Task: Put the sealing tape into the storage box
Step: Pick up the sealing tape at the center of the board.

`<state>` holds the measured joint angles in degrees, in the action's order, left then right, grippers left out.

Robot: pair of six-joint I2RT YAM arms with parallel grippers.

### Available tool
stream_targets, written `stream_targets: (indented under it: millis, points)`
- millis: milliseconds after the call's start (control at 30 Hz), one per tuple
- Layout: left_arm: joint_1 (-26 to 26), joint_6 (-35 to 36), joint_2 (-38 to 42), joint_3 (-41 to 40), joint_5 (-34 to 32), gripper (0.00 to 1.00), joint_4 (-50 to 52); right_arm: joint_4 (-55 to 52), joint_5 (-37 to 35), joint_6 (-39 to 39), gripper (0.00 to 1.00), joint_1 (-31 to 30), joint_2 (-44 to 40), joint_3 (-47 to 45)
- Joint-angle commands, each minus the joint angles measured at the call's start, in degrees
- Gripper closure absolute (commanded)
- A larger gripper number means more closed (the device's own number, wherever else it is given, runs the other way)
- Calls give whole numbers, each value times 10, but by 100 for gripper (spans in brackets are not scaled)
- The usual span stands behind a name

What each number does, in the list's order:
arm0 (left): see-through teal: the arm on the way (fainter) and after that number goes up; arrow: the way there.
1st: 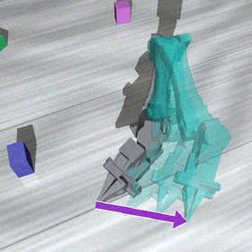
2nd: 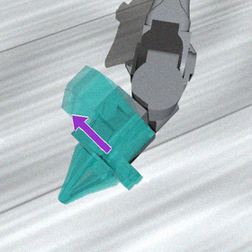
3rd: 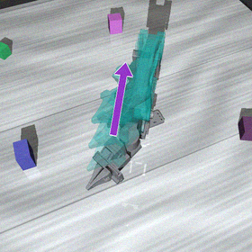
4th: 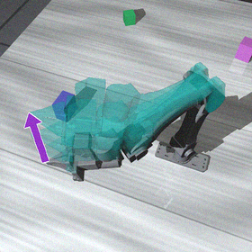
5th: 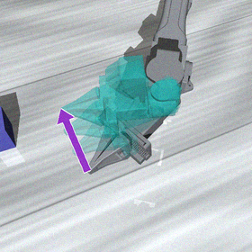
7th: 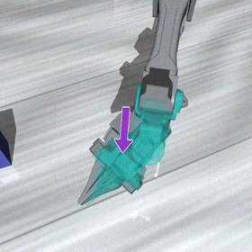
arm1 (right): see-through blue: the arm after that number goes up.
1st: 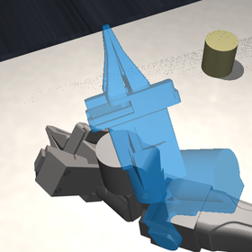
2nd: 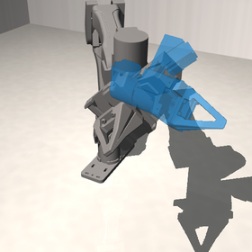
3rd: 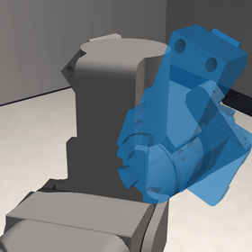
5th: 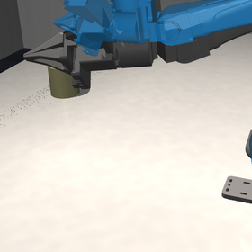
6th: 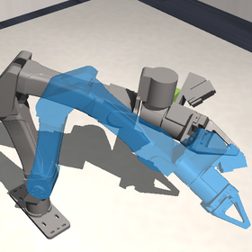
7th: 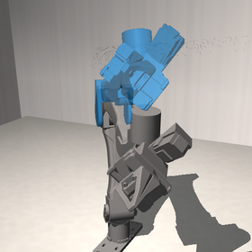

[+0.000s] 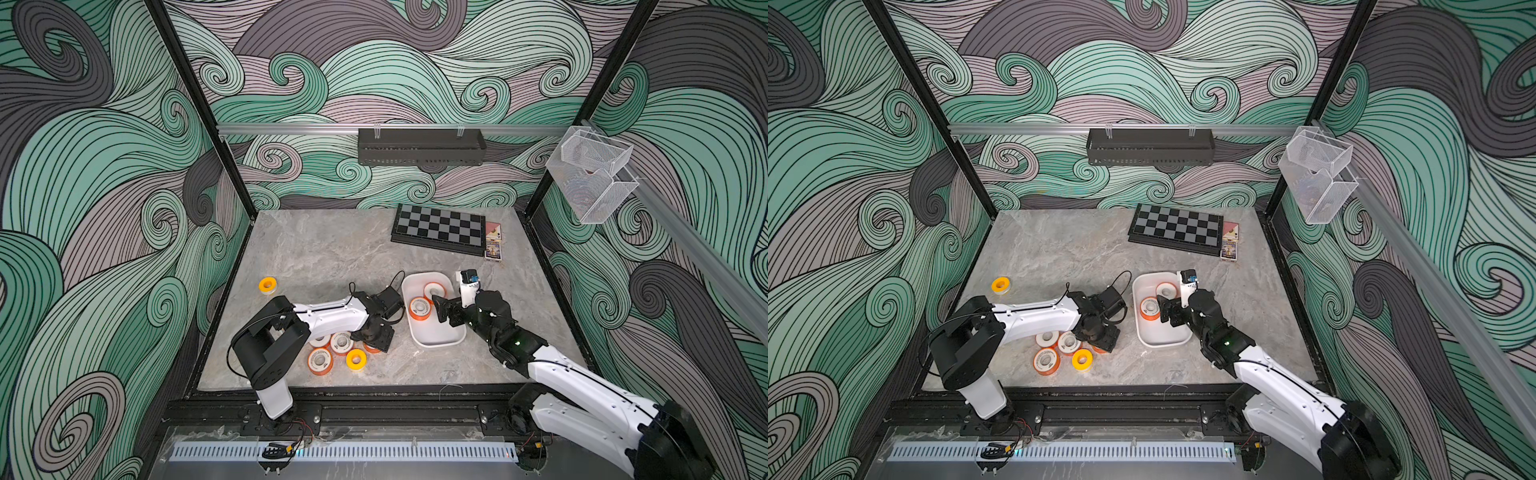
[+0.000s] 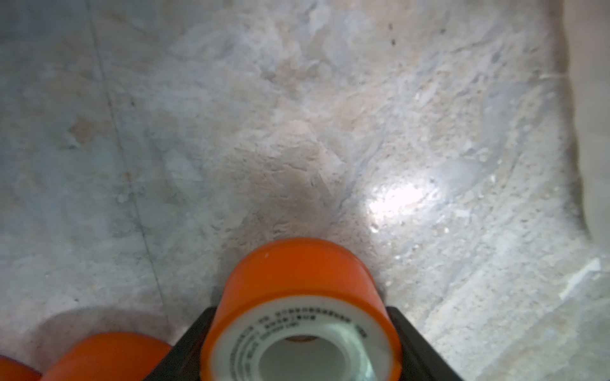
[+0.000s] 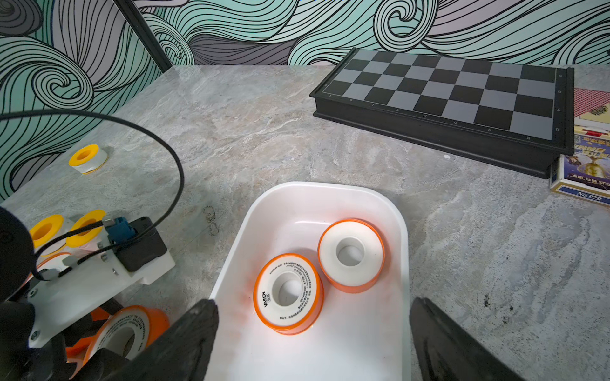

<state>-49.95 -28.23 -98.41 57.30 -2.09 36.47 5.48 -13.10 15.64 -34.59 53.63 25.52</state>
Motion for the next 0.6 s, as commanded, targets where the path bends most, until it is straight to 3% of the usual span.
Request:
stream_targets:
  millis: [0,233,433,567]
  points:
    - [-7,-12,-9,13,-14,38,21,14,-15,1,6,1,-2,-9]
    - [-9,-12,38,41,-22,41,42,-4,-48,25,4,30,-23,-15]
    - [-14,12,76,104,21,42,54,-10,-93,103,1,109,-119,-78]
    - [-16,30,54,176,51,42,67,-7,-101,158,1,154,-179,-120]
